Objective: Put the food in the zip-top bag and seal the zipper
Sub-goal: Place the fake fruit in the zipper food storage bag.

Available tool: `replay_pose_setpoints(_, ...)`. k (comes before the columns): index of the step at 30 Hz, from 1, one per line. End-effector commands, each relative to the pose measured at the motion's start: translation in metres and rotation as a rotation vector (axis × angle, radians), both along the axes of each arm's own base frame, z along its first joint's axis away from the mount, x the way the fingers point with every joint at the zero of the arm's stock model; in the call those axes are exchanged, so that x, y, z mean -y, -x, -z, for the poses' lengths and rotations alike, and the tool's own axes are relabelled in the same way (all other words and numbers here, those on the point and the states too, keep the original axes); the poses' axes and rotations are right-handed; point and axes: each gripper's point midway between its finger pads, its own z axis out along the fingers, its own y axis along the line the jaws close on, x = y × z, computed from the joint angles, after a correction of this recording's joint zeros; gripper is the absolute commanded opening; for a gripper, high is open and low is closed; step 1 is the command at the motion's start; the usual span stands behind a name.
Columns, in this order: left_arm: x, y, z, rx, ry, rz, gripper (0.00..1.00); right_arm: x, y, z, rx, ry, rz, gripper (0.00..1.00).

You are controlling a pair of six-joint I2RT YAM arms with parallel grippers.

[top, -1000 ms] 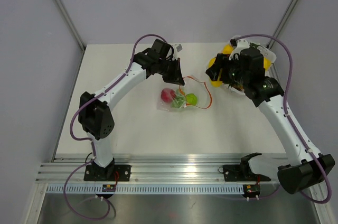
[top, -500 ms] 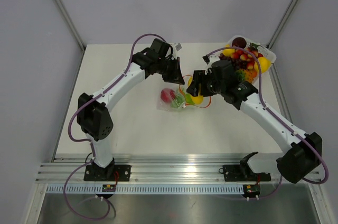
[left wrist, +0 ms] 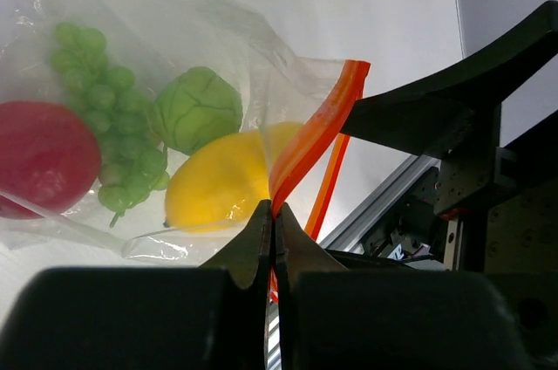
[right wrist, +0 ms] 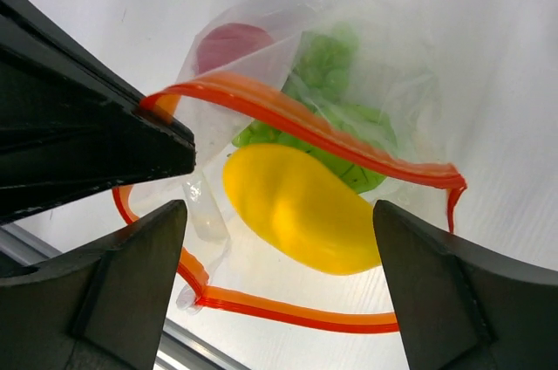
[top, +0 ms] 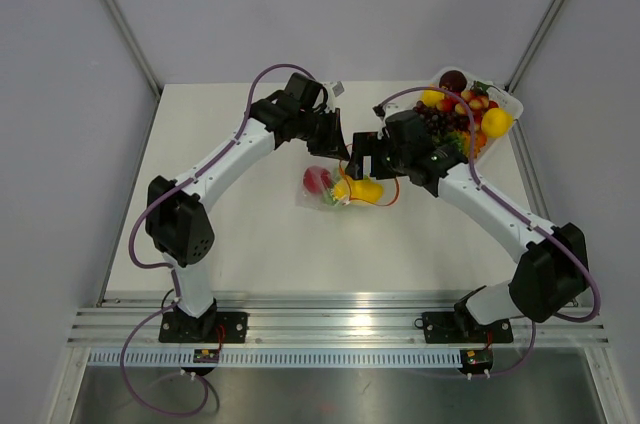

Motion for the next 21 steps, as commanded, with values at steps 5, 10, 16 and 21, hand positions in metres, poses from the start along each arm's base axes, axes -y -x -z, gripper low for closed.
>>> replay_pose_setpoints(5,-0.002,-0.001,-0.038,0.097,0.052,0.023,0.0,0.028,-0.018,-0.067,0.202,0.098,0.099,0.95)
replay_pose_setpoints(10,-0.005,-0.001,-0.038,0.101,0.047,0.02,0.0,0.108,-0.047,-0.088,0.258,0.222,0.327,0.95)
replay_pose_setpoints(16,-0.01,-0.001,-0.036,0.101,0.036,0.019,0.0,0.207,-0.076,-0.076,0.192,0.215,0.647,0.95)
replay_pose_setpoints(21,-0.011,-0.002,-0.036,0.099,0.044,0.019,0.0,0.266,-0.099,-0.059,0.157,0.217,0.809,0.95)
